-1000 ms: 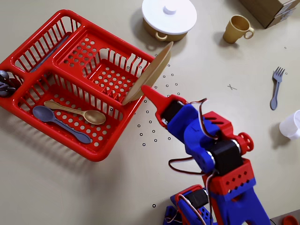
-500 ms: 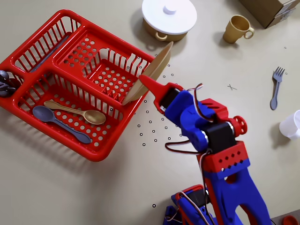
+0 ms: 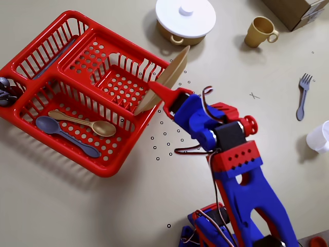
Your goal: Grasp the plate, place it on the cross drawn on the table.
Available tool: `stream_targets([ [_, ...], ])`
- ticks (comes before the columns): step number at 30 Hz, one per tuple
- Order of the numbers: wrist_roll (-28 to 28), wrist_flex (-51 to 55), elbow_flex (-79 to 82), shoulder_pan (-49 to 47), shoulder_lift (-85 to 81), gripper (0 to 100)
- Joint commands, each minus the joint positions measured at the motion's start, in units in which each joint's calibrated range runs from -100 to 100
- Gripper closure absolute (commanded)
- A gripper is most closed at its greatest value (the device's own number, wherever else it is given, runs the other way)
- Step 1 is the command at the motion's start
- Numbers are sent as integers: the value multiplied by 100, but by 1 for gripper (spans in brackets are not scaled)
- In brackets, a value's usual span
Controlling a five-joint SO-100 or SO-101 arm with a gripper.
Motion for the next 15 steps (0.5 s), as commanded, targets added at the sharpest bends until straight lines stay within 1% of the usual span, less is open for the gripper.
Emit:
stream_targets([
  [1,-54,-114,-681,-140,136,63],
  [13,-127,-340,-1388,-320,1049,64],
  [15,-93,-340,-1560,-327,1193,66],
])
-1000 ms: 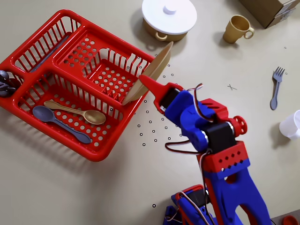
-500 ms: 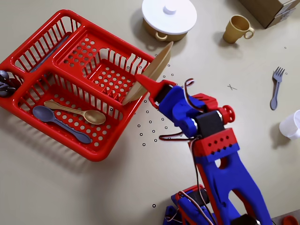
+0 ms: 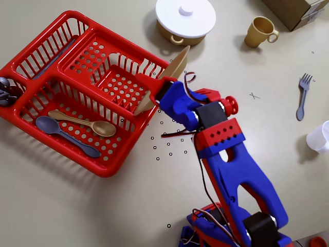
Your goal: Grasp the plate, place it on the cross drawn on the table.
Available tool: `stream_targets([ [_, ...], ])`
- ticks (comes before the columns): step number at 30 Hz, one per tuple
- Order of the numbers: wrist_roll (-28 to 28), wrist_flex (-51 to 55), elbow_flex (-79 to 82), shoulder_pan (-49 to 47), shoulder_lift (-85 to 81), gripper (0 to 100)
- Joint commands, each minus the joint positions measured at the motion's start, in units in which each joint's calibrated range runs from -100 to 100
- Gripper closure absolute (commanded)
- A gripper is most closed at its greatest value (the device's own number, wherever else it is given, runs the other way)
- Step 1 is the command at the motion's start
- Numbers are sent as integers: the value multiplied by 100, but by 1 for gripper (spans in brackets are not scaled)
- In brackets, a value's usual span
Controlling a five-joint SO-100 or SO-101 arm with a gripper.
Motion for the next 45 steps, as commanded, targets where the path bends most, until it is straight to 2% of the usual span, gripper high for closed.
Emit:
stream_targets([
  [1,-20,-115,-620,-72,2,67],
  [16,-49,-115,-920,-22,255,79],
  [27,-93,46,-1101,14,239,82],
  [31,-63,86,-1065,-14,146,89],
  [41,-49,207,-1001,-22,-7,99],
  [45,-39,207,-1010,-22,-24,100],
])
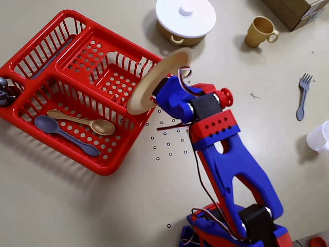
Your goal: Grasp the plate, place it on the cross drawn on the table.
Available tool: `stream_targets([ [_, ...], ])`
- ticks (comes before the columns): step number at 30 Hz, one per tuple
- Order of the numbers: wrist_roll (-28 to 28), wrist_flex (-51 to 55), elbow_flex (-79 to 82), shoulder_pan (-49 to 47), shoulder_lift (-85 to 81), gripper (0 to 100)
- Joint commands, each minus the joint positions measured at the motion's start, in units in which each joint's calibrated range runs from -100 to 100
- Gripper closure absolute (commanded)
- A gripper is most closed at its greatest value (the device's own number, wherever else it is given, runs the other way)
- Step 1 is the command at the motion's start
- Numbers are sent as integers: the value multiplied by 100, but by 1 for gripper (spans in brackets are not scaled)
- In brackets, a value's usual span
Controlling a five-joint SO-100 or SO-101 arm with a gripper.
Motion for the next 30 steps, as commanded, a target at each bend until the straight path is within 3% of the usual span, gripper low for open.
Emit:
stream_targets([
  [1,15,-18,-540,49,-440,100],
  [30,-298,63,-1963,624,-474,100],
])
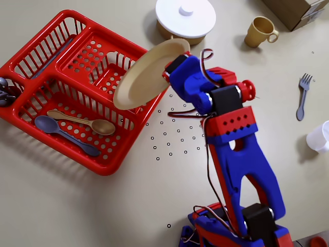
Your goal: Grasp the plate, place it on the cross drawn on the table.
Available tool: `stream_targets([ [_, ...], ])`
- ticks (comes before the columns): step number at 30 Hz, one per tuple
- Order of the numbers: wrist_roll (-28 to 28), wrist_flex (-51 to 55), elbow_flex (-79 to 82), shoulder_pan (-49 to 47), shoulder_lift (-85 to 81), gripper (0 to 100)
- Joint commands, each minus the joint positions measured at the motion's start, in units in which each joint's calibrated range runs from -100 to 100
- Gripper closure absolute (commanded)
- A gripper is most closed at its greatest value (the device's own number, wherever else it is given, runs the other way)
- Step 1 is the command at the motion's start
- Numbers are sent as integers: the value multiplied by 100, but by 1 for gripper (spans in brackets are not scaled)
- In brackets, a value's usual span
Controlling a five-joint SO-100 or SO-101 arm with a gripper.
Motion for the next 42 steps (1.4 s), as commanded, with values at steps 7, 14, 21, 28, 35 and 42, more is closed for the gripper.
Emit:
stream_targets([
  [7,-103,-1,-970,667,-593,100],
  [14,-249,-581,-1205,1407,-610,100],
  [21,-171,-170,-2112,2218,109,100],
  [28,-205,-170,-3073,2971,1106,100],
  [35,-200,-170,-3835,3596,1909,100],
  [42,-83,-170,-4088,4142,2577,100],
])
